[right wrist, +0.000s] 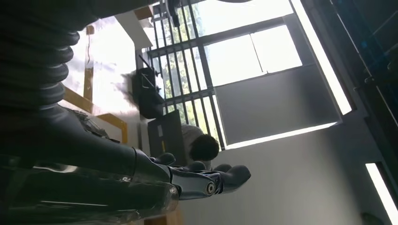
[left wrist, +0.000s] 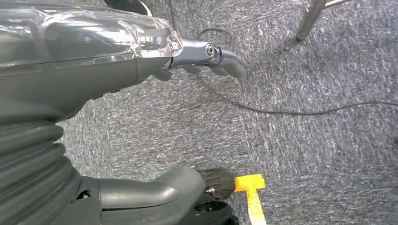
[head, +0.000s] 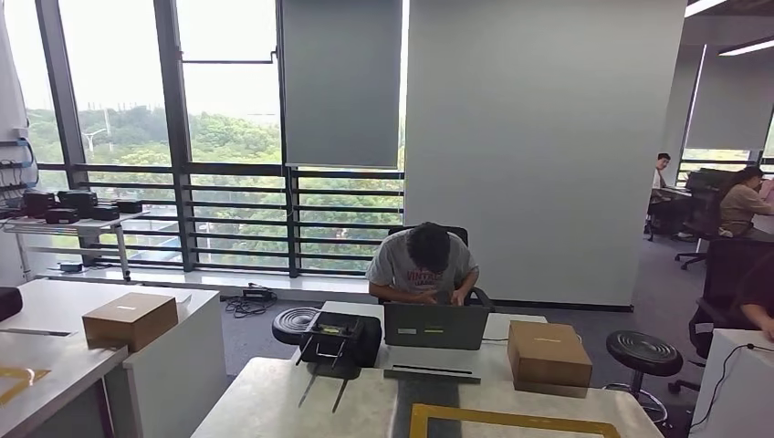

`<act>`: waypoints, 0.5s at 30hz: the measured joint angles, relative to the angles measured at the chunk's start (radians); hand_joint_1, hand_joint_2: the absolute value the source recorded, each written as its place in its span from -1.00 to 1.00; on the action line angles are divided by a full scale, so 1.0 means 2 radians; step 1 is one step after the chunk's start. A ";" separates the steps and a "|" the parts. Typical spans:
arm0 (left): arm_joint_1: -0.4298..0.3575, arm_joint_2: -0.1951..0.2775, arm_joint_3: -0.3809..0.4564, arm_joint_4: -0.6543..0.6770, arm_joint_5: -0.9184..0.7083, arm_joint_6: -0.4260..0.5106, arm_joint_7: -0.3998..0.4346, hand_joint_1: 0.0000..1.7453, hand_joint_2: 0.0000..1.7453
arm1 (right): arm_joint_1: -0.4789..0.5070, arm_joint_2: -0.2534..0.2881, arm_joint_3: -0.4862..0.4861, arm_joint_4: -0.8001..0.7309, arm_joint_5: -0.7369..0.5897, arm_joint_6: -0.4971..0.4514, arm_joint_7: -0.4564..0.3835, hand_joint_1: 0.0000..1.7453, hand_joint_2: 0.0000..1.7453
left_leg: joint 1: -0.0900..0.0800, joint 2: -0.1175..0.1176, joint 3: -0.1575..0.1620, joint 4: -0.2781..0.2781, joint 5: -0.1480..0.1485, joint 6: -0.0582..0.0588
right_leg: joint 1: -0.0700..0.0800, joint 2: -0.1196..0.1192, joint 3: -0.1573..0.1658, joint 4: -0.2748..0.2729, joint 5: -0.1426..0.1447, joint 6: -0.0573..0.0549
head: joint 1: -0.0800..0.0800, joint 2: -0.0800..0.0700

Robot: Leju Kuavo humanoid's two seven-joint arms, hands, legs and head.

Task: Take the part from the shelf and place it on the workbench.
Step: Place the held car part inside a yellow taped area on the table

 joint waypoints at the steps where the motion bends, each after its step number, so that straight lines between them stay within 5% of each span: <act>1: 0.000 0.000 0.000 0.000 0.002 -0.001 -0.002 -1.00 -1.00 | 0.005 0.001 0.000 0.000 -0.003 0.004 -0.005 -1.00 -1.00 | 0.000 0.001 0.000 0.000 0.000 0.000 | 0.000 0.001 0.000 0.000 0.000 0.000 | 0.000 0.000; 9: -0.001 0.000 0.026 0.000 0.090 -0.003 -0.010 -1.00 -1.00 | 0.034 0.004 -0.010 -0.006 -0.011 0.014 -0.024 -1.00 -1.00 | -0.003 0.008 0.001 0.000 -0.002 0.004 | -0.002 0.005 0.000 -0.001 0.002 0.002 | 0.000 0.000; 15: 0.002 0.002 0.066 0.000 0.137 0.013 -0.020 -1.00 -1.00 | 0.046 0.007 -0.017 -0.009 -0.013 0.014 -0.025 -1.00 -1.00 | -0.006 0.009 0.002 -0.001 -0.001 0.012 | -0.006 0.007 0.003 -0.002 0.003 0.009 | 0.000 0.000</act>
